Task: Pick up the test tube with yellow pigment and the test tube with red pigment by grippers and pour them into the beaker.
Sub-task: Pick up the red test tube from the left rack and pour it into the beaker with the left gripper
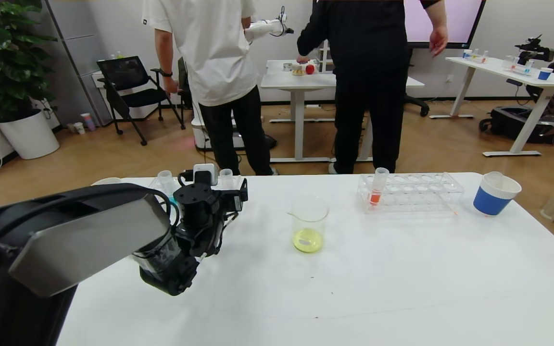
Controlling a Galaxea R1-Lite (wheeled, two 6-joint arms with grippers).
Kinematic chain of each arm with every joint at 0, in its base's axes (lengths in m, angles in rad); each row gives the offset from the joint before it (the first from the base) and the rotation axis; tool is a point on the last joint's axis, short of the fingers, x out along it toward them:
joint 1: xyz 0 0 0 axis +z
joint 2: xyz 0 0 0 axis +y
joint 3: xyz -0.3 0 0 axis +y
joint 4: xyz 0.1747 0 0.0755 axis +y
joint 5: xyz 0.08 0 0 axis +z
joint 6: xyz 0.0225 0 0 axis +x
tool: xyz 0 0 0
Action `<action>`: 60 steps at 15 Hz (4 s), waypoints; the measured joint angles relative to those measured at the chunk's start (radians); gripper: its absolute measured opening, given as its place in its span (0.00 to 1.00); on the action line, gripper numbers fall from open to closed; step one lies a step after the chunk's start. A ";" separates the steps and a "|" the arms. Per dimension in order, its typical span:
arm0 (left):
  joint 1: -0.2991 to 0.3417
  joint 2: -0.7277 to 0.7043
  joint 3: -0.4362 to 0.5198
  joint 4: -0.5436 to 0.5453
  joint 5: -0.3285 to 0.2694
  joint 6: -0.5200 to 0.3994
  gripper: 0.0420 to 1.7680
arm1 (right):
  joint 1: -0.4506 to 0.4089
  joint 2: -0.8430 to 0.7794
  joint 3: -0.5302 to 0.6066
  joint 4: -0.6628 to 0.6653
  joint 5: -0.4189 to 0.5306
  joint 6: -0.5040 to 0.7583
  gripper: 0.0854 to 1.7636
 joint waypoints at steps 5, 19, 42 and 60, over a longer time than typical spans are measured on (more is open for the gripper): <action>0.004 0.013 -0.011 -0.004 0.001 0.000 0.99 | 0.000 0.000 0.000 0.000 0.000 0.000 0.98; 0.004 0.008 -0.033 -0.005 0.002 0.007 0.27 | 0.000 0.000 0.000 0.000 0.000 0.000 0.98; -0.013 -0.189 -0.342 0.424 -0.535 0.222 0.27 | 0.000 0.000 0.000 0.000 0.000 0.000 0.98; 0.024 0.034 -0.645 0.488 -1.229 1.122 0.27 | 0.000 0.000 0.000 0.000 0.000 0.000 0.98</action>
